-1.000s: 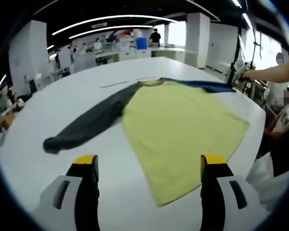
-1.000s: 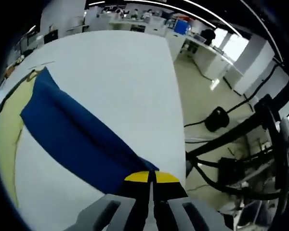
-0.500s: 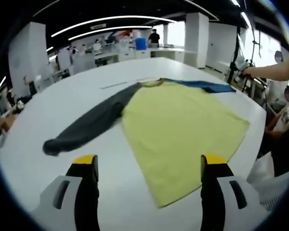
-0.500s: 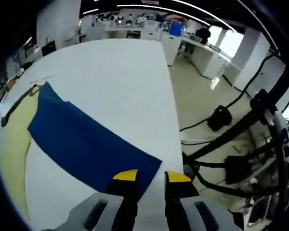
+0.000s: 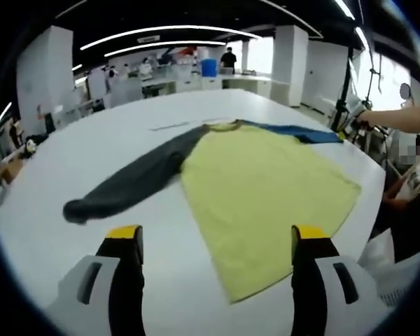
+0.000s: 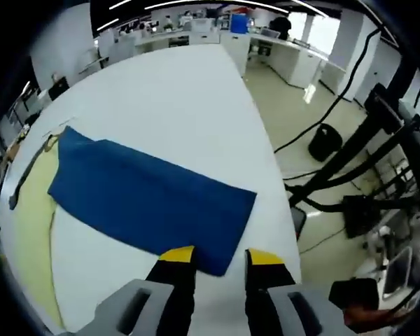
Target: Fold the garment on the visible template until the final outline fits inside the template.
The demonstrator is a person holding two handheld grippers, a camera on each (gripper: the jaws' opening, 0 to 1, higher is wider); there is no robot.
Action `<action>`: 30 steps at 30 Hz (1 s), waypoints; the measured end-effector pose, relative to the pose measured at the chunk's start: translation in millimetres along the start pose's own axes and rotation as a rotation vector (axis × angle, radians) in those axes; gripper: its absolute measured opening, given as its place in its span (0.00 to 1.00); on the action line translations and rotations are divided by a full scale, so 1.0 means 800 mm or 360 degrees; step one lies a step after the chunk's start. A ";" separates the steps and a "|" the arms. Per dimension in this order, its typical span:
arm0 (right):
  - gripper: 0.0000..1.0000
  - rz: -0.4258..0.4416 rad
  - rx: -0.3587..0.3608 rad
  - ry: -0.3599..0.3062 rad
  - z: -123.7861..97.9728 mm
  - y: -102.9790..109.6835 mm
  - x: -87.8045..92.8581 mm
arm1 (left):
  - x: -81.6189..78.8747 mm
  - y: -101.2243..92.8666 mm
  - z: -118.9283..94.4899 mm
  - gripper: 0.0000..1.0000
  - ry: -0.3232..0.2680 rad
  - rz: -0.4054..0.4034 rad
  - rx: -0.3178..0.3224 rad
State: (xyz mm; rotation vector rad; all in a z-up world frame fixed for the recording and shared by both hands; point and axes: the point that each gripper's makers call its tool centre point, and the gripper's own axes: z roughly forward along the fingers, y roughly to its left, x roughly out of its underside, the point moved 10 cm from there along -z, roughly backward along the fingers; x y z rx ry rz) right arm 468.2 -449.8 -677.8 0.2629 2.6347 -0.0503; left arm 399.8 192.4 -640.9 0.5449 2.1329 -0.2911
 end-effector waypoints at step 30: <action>0.00 0.0297 -0.0105 0.0085 0.005 -0.024 -0.007 | -0.006 0.004 -0.010 0.86 0.0021 0.0022 0.0013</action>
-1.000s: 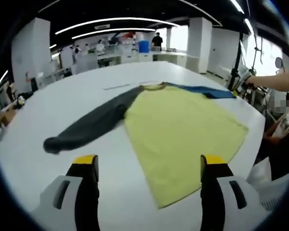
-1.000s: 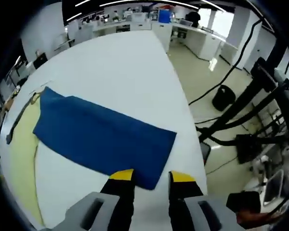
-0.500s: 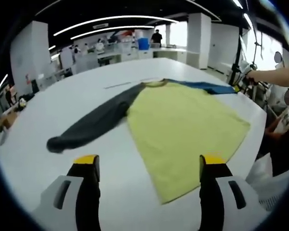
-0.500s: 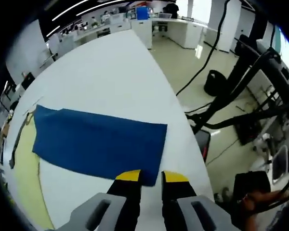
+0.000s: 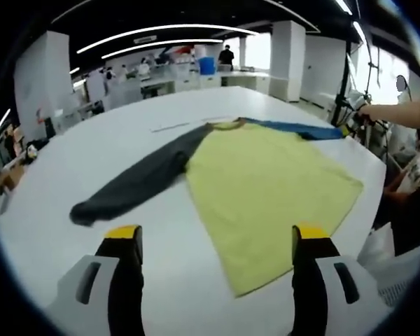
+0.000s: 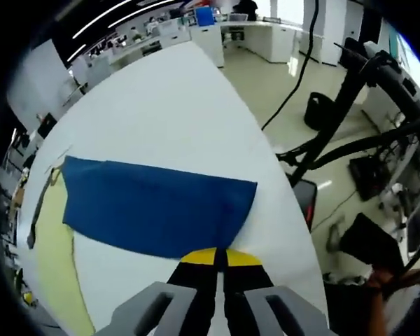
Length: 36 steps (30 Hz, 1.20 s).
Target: Fold the garment on the visible template until the final outline fits inside the template.
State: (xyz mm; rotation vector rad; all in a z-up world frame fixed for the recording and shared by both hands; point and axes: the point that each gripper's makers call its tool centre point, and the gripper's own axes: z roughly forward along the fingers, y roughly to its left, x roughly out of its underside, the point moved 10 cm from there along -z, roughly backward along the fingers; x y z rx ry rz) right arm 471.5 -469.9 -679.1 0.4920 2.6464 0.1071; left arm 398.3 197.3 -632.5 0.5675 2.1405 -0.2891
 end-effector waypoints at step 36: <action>0.00 -0.0284 -0.0204 -0.0256 -0.068 0.087 -0.043 | -0.006 -0.001 -0.007 0.97 -0.0071 0.0111 0.0043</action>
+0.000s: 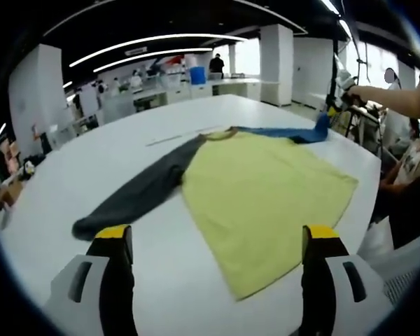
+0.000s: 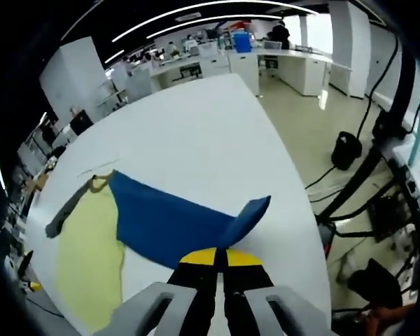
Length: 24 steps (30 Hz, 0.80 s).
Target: Fold the garment on the visible template until the final outline fits inside the template.
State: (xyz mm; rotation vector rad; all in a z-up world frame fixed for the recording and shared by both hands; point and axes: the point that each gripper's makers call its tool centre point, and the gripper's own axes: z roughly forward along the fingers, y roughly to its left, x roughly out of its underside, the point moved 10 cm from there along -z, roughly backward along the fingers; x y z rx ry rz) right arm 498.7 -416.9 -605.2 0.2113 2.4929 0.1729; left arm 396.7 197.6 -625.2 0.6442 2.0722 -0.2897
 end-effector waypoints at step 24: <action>0.00 -0.0183 -0.0168 -0.0090 0.010 0.073 -0.030 | -0.004 -0.008 0.007 0.99 0.0036 0.0049 0.0057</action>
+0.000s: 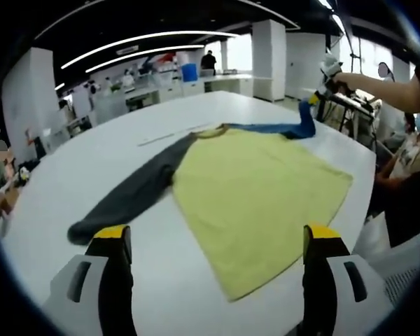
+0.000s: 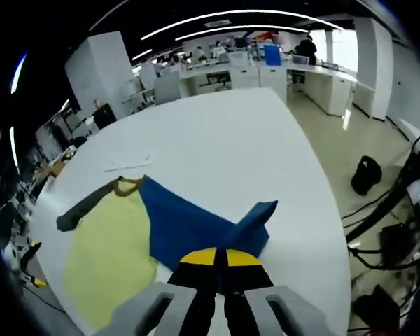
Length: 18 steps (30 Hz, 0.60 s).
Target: Fold the garment on the visible template until the final outline fits inside the template.
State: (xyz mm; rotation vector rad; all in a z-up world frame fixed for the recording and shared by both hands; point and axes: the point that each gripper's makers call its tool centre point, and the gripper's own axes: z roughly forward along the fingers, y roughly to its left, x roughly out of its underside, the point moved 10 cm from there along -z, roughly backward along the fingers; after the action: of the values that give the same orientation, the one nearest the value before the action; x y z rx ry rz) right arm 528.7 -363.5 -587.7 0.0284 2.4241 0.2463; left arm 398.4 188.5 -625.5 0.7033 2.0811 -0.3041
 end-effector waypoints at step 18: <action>0.00 -0.0113 -0.0163 -0.0003 0.021 0.064 -0.027 | 0.003 0.000 -0.001 0.99 0.0013 0.0009 0.0028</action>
State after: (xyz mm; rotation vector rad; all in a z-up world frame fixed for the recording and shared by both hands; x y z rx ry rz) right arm 553.6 -312.0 -577.1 -0.1033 2.4022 0.3376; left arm 397.0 189.8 -627.4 0.7220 2.0863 -0.3170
